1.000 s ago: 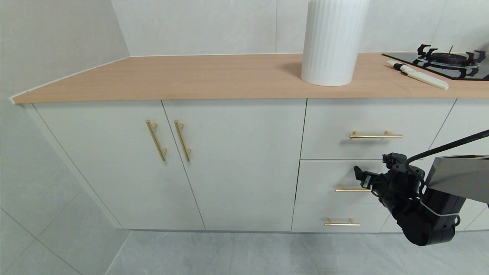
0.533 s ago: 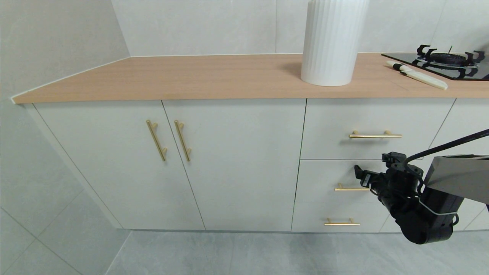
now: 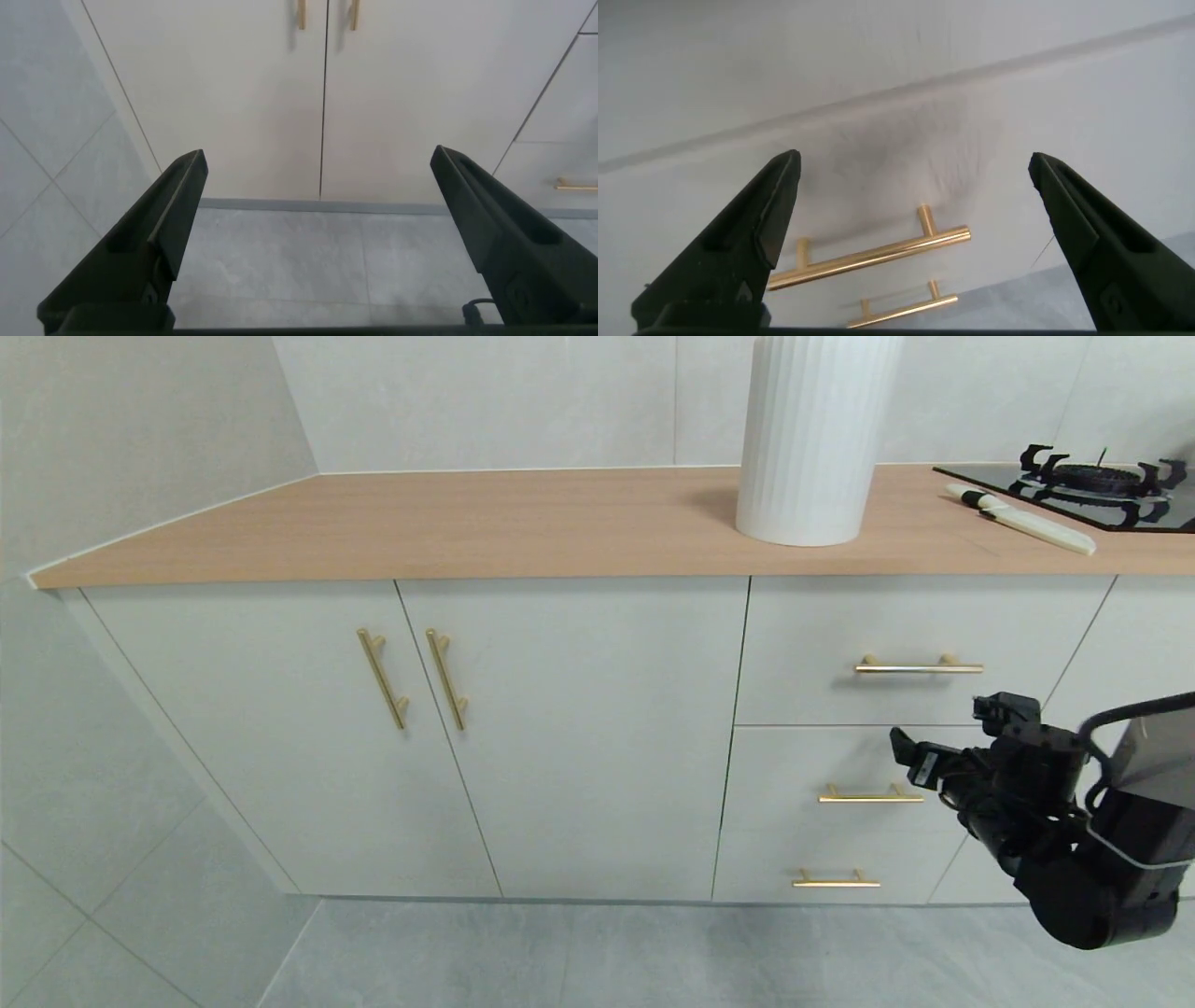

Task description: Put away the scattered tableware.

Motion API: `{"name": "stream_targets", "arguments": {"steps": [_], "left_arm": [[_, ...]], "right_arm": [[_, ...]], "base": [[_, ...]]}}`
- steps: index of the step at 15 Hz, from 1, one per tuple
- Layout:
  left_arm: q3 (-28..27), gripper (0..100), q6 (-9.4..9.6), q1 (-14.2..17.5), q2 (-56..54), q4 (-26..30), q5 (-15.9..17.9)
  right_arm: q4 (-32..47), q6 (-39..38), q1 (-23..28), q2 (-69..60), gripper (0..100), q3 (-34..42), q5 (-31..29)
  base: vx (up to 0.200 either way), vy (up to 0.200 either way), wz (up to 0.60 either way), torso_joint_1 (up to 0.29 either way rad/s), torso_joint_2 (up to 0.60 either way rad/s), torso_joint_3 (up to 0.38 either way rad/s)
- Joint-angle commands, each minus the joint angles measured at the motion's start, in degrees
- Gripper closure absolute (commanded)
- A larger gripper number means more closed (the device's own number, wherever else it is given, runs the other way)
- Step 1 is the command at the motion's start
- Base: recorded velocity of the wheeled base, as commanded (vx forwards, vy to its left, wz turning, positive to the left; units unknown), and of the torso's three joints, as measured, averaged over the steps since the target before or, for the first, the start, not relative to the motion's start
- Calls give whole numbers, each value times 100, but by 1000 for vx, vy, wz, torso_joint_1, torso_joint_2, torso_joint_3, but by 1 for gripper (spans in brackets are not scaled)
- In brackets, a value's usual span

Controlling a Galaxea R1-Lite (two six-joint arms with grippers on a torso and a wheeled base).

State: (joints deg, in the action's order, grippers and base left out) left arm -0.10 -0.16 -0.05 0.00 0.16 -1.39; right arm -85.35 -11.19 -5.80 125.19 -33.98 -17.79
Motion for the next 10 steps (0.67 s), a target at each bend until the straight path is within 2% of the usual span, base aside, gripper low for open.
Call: {"name": "stream_targets", "arguments": {"steps": [1,7,9,10], "left_arm": [[1,0,-2,5,9,2,-2],[1,0,-2,-4,9,2,-2],[1,0,-2,5,9,2,-2],[1,0,-2,-4,9,2,-2]], "right_arm": [[18,64,-35,-2024,0,1086,12],[44,838,-35,-5452,0,3398,12],[572,891,18,-6226,0,3398,-137],[1442,1172,202,-7394,0,3398,-225]], "base": [[0,0,0,0,0,0],[0,0,0,0,0,0],[0,0,0,0,0,0],[0,0,0,0,0,0]]}}
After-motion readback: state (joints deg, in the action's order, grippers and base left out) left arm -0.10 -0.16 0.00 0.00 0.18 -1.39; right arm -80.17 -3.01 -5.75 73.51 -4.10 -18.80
